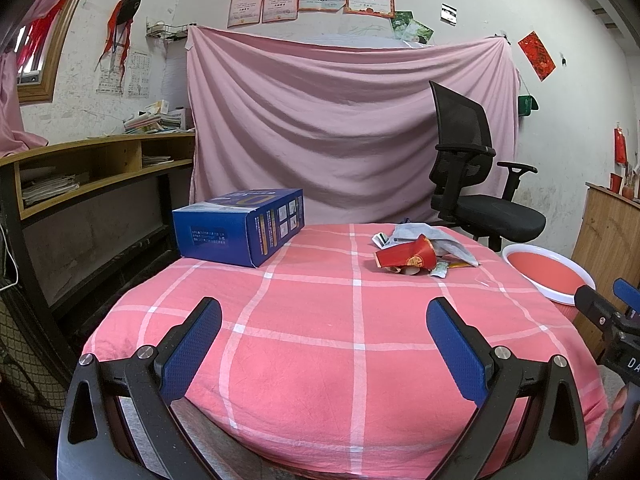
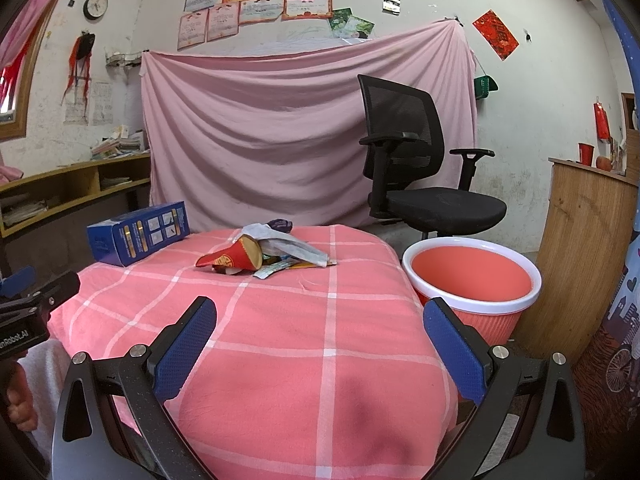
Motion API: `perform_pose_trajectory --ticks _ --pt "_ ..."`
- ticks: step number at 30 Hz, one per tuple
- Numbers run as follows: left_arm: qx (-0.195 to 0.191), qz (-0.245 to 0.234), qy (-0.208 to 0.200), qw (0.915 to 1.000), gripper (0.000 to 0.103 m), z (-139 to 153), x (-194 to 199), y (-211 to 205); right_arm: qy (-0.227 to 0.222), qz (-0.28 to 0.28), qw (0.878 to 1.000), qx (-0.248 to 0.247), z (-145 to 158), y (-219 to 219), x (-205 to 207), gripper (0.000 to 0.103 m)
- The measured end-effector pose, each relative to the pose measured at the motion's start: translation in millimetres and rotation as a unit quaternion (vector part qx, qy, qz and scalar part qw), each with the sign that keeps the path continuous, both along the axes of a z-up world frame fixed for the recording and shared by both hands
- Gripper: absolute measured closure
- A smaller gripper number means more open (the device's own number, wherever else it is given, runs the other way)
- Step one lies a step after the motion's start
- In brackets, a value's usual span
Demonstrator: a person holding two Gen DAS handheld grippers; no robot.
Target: Collect trash
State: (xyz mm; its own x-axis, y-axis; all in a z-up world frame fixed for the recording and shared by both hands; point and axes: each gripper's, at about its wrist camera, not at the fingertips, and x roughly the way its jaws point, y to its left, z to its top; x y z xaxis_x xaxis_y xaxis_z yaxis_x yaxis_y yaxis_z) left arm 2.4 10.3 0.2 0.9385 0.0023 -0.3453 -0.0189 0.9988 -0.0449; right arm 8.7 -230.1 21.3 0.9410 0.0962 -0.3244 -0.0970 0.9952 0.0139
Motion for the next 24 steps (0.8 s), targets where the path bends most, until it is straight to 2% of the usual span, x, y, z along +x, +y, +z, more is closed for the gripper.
perform_pose_trajectory --ticks 10,16,24 --pt "-0.002 0.012 -0.022 0.9997 0.003 16.6 24.5 3.0 -0.015 0.005 1.0 0.02 21.4 -9.1 17.1 0.0" --pt "0.011 0.013 -0.027 0.9995 0.003 23.2 49.2 -4.8 -0.03 -0.002 0.999 0.018 28.9 -18.7 41.6 0.0" --pt "0.015 0.01 -0.034 0.9993 0.003 30.6 88.7 -17.4 -0.022 -0.025 0.999 0.009 39.9 -31.9 81.4 0.0"
